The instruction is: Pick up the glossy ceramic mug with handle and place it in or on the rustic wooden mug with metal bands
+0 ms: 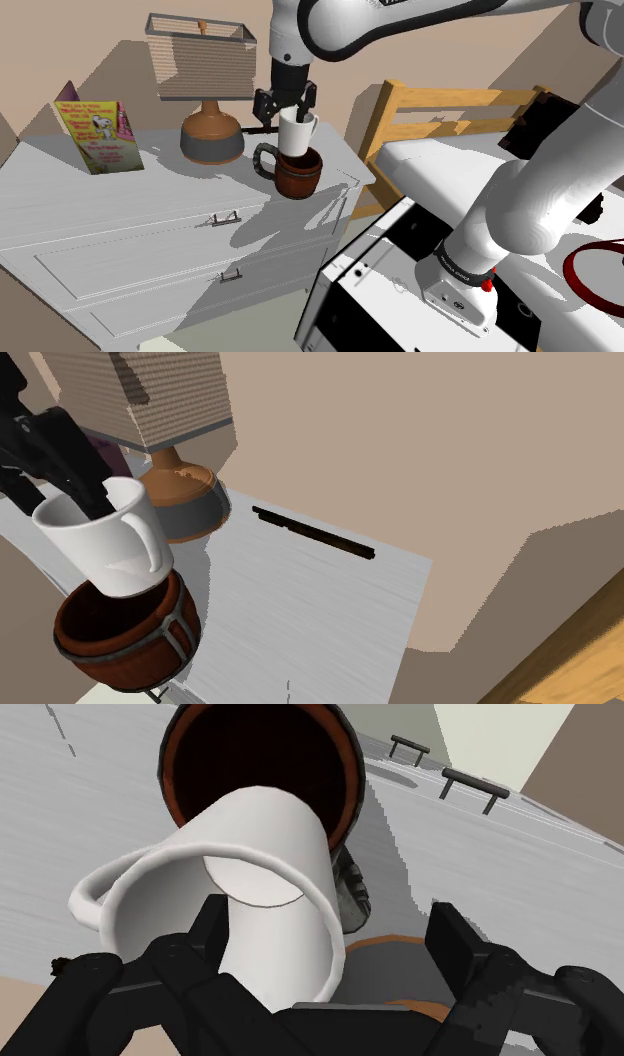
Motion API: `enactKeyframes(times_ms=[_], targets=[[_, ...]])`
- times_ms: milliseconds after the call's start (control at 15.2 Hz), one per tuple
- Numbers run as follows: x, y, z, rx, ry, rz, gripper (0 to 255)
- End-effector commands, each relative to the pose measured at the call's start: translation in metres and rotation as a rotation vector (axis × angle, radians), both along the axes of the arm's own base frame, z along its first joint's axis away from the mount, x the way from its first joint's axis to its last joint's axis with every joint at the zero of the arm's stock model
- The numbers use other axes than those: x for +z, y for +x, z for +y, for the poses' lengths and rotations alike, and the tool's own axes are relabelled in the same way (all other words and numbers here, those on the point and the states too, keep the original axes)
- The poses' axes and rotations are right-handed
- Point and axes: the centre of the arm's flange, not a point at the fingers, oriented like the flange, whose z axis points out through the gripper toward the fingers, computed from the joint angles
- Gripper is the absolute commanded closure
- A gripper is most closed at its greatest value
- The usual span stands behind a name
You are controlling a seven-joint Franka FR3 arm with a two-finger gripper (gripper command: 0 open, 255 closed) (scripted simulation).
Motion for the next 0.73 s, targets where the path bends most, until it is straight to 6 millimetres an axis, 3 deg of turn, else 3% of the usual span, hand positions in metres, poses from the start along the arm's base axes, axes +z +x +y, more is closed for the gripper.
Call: enactKeyframes(times_ms=[0,132,660], targets=[[0.020,-0.002,0.002,0.000,0.000,0.000,0],[0.043,-0.004,0.003,0.000,0.000,0.000,0],[0.043,-0.004,0.003,0.000,0.000,0.000,0]])
